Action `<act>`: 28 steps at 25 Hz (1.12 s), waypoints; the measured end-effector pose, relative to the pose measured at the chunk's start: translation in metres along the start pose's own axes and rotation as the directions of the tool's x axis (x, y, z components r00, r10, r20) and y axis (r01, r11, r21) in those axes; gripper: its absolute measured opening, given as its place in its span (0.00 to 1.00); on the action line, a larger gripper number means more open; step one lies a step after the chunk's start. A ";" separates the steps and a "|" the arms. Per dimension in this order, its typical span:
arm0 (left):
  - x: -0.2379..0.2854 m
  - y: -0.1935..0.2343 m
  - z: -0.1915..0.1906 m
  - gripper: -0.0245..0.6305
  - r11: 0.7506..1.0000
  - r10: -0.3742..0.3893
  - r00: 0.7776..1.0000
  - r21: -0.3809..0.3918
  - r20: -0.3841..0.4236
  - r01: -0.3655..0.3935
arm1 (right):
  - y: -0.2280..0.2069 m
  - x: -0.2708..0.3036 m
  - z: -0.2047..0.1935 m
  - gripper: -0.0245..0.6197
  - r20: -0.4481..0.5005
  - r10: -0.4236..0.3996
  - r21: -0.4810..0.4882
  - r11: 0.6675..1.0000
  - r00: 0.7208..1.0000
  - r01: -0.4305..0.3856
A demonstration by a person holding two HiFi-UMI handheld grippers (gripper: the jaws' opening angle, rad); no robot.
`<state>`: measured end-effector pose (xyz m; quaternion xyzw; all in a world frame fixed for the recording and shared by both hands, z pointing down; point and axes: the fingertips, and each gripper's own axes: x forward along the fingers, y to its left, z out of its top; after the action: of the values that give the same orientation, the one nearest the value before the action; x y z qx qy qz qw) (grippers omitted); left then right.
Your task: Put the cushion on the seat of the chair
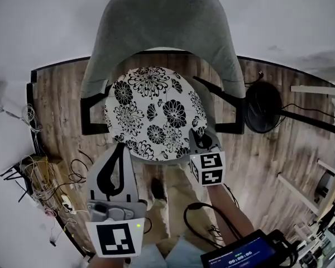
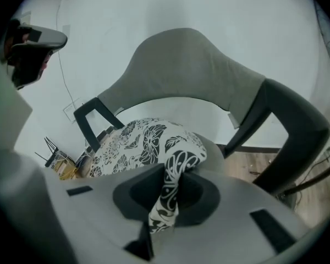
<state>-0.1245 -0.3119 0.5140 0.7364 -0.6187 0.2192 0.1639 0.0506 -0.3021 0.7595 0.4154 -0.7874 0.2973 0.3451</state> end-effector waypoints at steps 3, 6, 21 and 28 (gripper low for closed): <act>0.007 -0.019 -0.004 0.05 1.000 -0.025 1.000 0.008 -0.003 0.025 | -0.015 -0.004 -0.020 0.10 -0.015 -0.021 0.011 1.000 1.000 0.022; 0.008 -0.021 -0.010 0.05 0.999 -0.043 0.999 0.013 -0.006 0.043 | -0.019 -0.004 -0.035 0.11 -0.035 -0.057 0.012 0.998 0.998 0.058; 0.002 -0.018 -0.028 0.05 0.996 -0.086 0.996 0.036 -0.009 0.086 | -0.031 -0.010 -0.072 0.34 -0.078 -0.122 0.099 0.987 0.989 0.129; -0.018 -0.021 -0.013 0.05 0.995 -0.090 0.995 0.056 0.038 0.088 | -0.027 -0.036 -0.068 0.34 -0.049 -0.150 0.115 0.981 0.988 0.155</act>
<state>-0.1081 -0.2863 0.5161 0.7717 -0.5824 0.2134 0.1407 0.1095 -0.2474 0.7755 0.4881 -0.7272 0.3244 0.3573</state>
